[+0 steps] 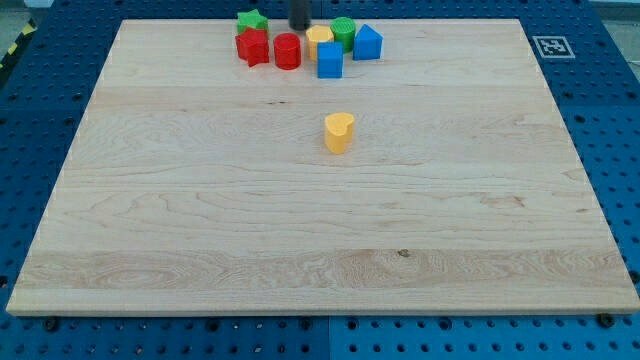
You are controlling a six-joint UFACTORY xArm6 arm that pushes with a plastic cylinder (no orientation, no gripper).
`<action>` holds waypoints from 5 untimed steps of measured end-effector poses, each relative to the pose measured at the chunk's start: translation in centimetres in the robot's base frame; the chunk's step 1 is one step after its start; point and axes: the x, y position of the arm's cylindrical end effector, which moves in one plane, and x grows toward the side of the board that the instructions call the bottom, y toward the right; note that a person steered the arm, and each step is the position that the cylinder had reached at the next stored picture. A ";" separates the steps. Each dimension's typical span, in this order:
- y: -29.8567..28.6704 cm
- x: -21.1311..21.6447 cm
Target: Push the blue triangle towards center
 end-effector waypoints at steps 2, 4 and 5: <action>4.8 3.0; 8.5 4.1; 10.5 4.2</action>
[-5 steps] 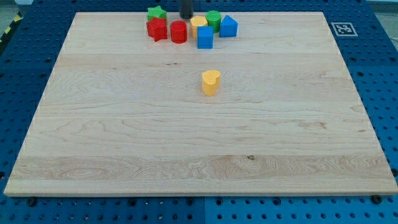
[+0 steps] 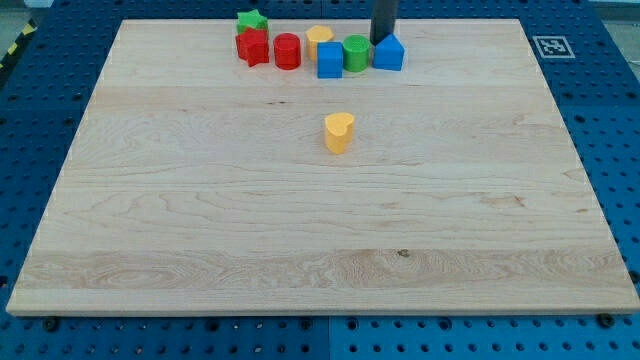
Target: Push the blue triangle towards center
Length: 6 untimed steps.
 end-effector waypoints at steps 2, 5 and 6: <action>1.7 1.5; 2.1 10.5; 2.3 11.9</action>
